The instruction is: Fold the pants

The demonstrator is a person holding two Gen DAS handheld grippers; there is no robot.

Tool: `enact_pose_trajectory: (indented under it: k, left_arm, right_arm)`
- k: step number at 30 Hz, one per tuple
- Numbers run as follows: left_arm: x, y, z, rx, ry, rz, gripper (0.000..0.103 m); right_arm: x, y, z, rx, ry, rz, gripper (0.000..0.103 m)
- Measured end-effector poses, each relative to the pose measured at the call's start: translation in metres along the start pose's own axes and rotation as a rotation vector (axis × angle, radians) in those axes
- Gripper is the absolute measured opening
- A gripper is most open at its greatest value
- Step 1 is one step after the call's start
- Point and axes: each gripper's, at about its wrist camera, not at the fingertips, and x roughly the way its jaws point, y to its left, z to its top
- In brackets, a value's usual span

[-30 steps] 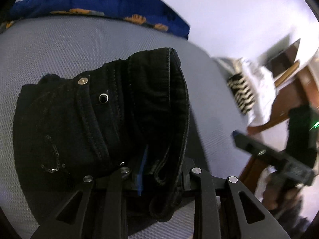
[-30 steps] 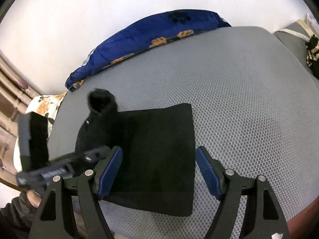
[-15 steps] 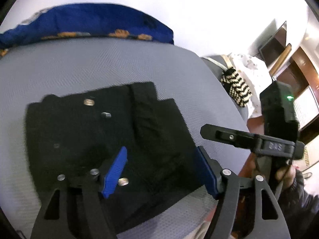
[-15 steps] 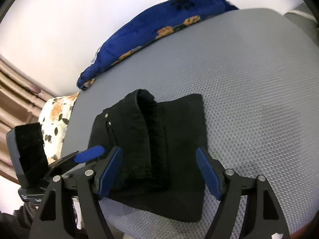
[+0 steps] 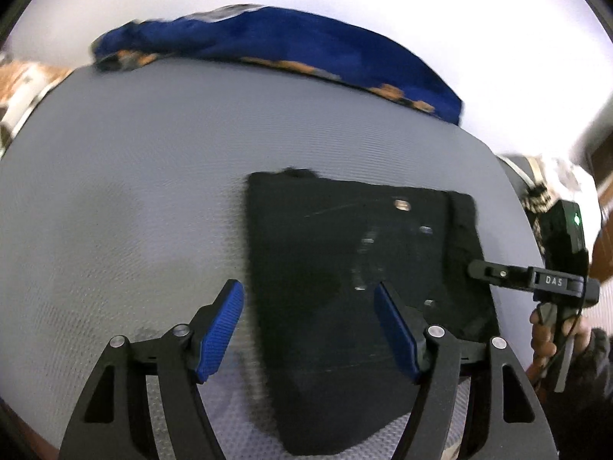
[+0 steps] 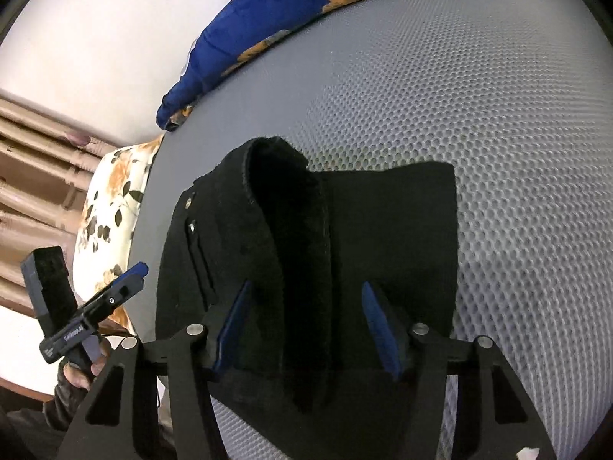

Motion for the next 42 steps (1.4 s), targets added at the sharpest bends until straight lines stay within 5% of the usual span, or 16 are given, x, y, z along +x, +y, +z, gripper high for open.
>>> enact_pose_trajectory:
  k: [3,9,12,18,29,42]
  left_arm:
    - [0.000,0.020,-0.003,-0.042,0.006,0.051,0.071]
    - [0.011,0.041,-0.010,-0.083,0.044,0.133,0.071]
    - [0.013,0.043,-0.011,-0.087,0.043,0.133,0.071]
    - [0.014,0.040,-0.010,-0.078,0.036,0.159,0.071]
    - [0.009,0.024,-0.007,-0.044,0.024,0.187,0.071]
    - [0.006,0.000,-0.005,0.019,0.008,0.143,0.071]
  right_arm:
    - [0.008,-0.001,0.010,-0.013,-0.007,0.037,0.055]
    - [0.028,-0.008,0.024,0.032,0.015,0.176,0.030]
    - [0.032,-0.010,0.026,0.063,0.013,0.206,0.028]
    - [0.016,0.017,0.018,0.025,-0.059,0.098,0.013]
    - [-0.023,0.069,0.007,-0.032,-0.135,-0.041,0.009]
    - [-0.057,0.035,-0.006,0.066,-0.214,-0.136,0.009]
